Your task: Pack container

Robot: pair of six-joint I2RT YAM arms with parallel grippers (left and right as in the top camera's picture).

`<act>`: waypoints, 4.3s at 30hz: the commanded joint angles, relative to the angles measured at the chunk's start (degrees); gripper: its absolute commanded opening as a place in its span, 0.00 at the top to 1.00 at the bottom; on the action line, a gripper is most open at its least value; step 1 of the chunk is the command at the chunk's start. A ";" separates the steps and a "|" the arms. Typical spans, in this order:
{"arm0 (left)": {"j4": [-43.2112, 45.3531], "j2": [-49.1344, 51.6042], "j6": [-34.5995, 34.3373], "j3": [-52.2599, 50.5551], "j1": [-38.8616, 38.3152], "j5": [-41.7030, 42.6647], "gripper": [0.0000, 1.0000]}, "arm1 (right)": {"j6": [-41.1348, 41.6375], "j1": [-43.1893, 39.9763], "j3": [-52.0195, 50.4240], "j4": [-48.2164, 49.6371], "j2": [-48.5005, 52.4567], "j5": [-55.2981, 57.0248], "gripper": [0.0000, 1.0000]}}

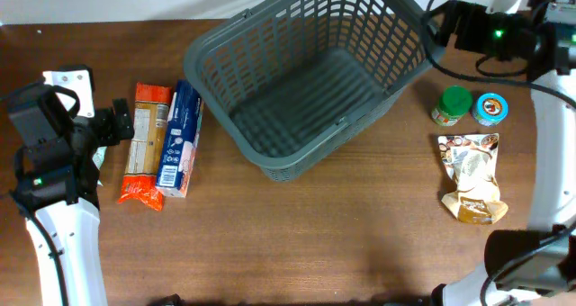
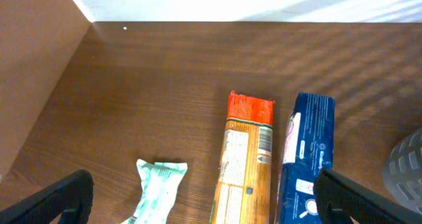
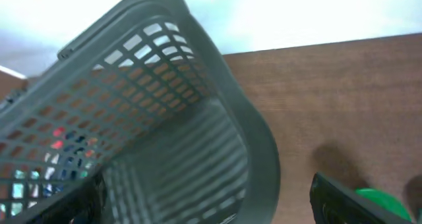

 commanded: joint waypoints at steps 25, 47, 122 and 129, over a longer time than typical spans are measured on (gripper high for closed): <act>-20.28 -1.07 -2.45 8.44 0.07 42.29 0.01 | -7.08 5.64 2.12 0.66 6.54 13.99 0.04; -20.61 -5.33 -17.73 8.44 -25.07 25.44 0.01 | -5.55 5.64 2.12 -1.05 6.54 13.97 0.04; -17.94 11.74 -34.64 12.37 -31.71 -2.16 0.45 | -3.39 5.66 2.12 -16.00 2.08 13.92 0.64; -17.99 15.76 -31.26 17.29 -30.08 -2.19 0.45 | -3.39 5.66 2.12 -17.25 -2.25 13.92 0.64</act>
